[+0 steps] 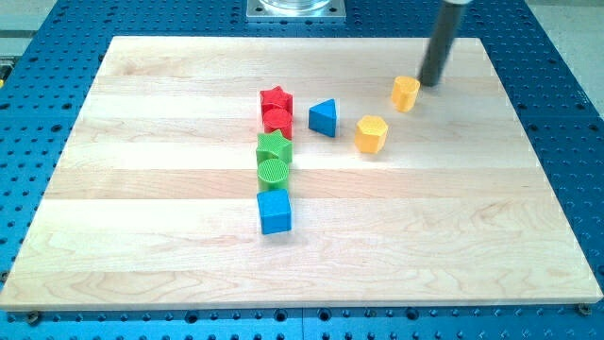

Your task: Push the yellow heart diagonal to the yellow hexagon

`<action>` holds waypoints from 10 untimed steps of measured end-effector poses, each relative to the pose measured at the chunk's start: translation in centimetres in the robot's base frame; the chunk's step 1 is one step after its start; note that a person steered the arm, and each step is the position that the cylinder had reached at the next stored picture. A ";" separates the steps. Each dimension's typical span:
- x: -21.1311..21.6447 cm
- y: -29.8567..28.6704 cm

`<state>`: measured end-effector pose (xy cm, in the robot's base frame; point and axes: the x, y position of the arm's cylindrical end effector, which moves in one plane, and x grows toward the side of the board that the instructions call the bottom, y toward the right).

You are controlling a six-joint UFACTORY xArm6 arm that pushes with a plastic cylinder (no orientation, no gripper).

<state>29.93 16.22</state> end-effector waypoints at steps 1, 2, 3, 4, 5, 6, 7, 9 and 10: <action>5.6 -4.8; 10.3 -2.4; 12.7 0.5; 14.0 0.9; 15.3 0.1; 11.1 1.3; 12.5 -4.4; 15.9 -3.8; 16.0 -3.4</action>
<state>45.91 12.85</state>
